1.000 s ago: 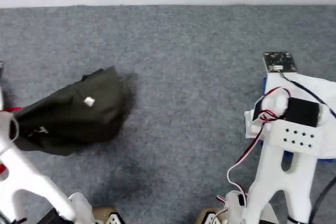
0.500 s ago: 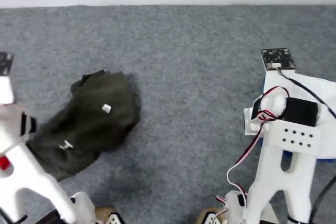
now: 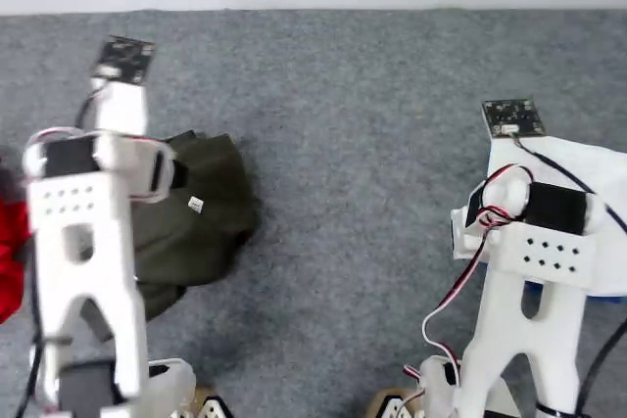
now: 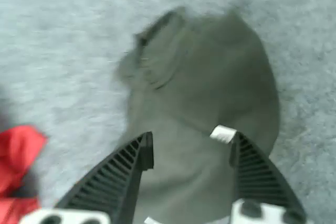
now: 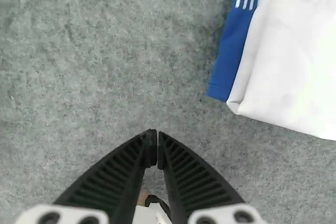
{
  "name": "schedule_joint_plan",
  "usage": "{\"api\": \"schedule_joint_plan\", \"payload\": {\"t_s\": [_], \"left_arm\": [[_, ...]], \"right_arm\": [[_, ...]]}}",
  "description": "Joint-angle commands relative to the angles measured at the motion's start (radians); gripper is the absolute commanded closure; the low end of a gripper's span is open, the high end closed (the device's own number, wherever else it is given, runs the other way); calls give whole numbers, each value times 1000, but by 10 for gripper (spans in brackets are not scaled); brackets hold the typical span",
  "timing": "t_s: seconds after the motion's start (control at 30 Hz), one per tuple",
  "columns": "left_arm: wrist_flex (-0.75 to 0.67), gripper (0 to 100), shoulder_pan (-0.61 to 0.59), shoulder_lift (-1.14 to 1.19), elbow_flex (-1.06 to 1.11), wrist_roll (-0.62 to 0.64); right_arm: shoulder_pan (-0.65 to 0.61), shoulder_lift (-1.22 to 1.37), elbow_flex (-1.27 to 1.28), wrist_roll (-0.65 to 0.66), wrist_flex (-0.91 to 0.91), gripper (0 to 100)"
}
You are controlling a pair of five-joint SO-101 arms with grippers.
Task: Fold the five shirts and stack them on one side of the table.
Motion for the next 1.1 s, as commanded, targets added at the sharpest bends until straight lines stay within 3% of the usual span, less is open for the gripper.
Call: {"api": "schedule_joint_plan", "payload": {"t_s": [0.0,0.3,0.6,0.7,0.83,1.07], "left_arm": [[-61,761,38,132,-7,17],[-64,989,64,193,-44,-40],[14,987,8,147,-254,5],[15,945,-35,187,-278,-32],[34,763,-91,281,-289,-173],[35,751,-106,417,-383,-235]], "right_arm": [[-5,-38,9,11,-4,989],[-5,-39,20,11,-2,989],[-7,-39,20,11,-2,989],[-10,-39,20,11,-2,989],[-12,-39,20,11,-2,989],[-12,-39,20,11,-4,989]]}}
